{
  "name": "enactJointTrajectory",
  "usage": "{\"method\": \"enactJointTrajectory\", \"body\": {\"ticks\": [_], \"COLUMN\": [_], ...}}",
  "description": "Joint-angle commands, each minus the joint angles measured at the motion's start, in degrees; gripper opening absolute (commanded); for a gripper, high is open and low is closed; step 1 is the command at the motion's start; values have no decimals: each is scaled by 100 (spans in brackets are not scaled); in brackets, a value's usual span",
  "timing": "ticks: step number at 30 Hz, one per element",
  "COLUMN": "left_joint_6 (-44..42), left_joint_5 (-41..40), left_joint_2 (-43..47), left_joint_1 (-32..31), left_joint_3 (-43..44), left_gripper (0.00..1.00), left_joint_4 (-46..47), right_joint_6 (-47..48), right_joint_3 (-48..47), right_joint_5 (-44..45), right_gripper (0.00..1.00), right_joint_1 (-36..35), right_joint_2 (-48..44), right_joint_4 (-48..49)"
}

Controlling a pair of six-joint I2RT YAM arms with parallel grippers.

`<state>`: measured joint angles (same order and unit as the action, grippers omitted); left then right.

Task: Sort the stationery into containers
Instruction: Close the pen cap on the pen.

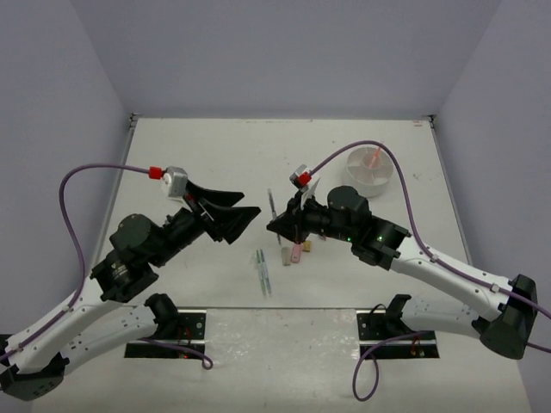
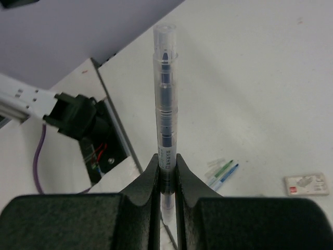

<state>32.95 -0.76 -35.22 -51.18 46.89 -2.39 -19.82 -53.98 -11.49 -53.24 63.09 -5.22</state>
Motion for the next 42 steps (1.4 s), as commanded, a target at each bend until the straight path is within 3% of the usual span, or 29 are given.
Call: {"method": "enactJointTrajectory", "body": {"ticks": [1,2,8,13,16,18,27,34,42], "left_joint_6": [-444,-428,-228,-87,-41,-26,194,407,445], "left_joint_5": [-36,55,613,1131,1248,1270,1841,2116,2263], "left_joint_2": [-686,-911,-1251,-1198,-1220,-1257,-1654,-1805,-1998], "left_joint_1": [-6,-6,-6,-15,-6,-6,-15,-86,-336], "left_joint_3": [405,427,383,225,214,207,-169,-744,-1024], "left_gripper": [72,63,37,28,5,0,0,0,0], "left_joint_4": [-19,131,626,968,977,969,1380,1763,1901], "right_joint_6": [147,153,156,172,131,87,-48,180,67], "right_joint_3": [89,89,98,98,107,107,-776,-2594,-4021], "right_joint_5": [-868,-810,-662,-425,-202,-40,806,506,55], "right_gripper": [0,0,0,0,0,0,0,0,0], "right_joint_1": [-352,-424,-450,-450,-450,-450,-320,334,837], "right_joint_2": [-431,-520,-735,-737,-786,-822,-704,82,895], "right_joint_4": [426,391,259,170,208,230,-29,-658,-1071]}}
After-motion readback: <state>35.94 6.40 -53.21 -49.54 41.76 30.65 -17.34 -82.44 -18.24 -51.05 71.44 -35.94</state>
